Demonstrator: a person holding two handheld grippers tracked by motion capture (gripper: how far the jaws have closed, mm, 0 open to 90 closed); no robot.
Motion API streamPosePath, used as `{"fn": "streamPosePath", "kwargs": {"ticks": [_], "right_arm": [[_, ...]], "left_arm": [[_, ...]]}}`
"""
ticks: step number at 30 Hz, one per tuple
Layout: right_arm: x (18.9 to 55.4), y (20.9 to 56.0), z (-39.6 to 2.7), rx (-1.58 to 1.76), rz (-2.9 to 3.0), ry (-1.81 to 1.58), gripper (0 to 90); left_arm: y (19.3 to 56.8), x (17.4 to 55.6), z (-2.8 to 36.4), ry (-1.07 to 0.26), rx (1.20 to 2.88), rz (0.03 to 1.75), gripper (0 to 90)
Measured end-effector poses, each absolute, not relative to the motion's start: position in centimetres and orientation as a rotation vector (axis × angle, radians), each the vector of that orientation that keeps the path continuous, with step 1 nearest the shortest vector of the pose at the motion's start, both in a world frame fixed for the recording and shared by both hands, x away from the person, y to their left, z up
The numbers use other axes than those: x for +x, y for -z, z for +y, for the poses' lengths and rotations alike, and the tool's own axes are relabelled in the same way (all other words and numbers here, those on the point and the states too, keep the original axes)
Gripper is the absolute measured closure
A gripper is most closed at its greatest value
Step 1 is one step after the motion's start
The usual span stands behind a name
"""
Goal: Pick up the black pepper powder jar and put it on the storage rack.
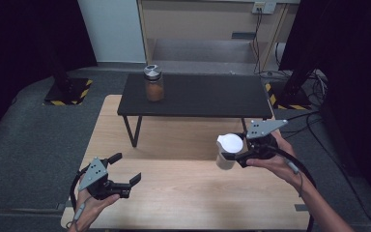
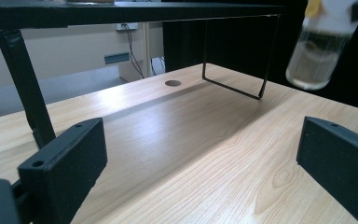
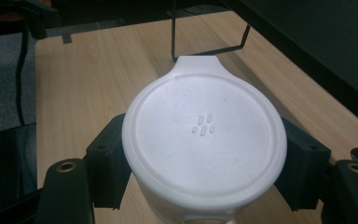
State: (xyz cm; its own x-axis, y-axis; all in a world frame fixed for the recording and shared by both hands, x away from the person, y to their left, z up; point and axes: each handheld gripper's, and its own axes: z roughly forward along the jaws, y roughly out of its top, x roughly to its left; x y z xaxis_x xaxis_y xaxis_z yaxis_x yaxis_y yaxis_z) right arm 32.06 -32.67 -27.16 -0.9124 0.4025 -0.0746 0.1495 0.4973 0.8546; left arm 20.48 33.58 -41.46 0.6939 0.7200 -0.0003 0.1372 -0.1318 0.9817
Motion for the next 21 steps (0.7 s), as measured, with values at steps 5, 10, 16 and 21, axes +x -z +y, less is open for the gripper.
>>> {"fn": "streamPosePath", "kwargs": {"ticks": [5, 10, 16, 21], "right_arm": [[32.4, 25.1, -33.0, 0.451, 2.482, -1.378, 31.1], [32.9, 23.5, -33.2, 0.463, 2.477, -1.394, 31.1], [33.6, 21.1, -32.9, 0.469, 2.477, -1.368, 31.1], [34.5, 19.1, -32.9, 0.505, 2.47, -1.369, 31.1]], "left_arm": [[41.5, 20.5, 33.6, -0.577, 1.656, 0.705, 0.4], [41.5, 20.6, 33.6, -0.572, 1.655, 0.705, 0.4], [41.5, 20.6, 33.6, -0.572, 1.654, 0.705, 0.4], [41.5, 20.7, 33.7, -0.571, 1.653, 0.706, 0.4]]}}
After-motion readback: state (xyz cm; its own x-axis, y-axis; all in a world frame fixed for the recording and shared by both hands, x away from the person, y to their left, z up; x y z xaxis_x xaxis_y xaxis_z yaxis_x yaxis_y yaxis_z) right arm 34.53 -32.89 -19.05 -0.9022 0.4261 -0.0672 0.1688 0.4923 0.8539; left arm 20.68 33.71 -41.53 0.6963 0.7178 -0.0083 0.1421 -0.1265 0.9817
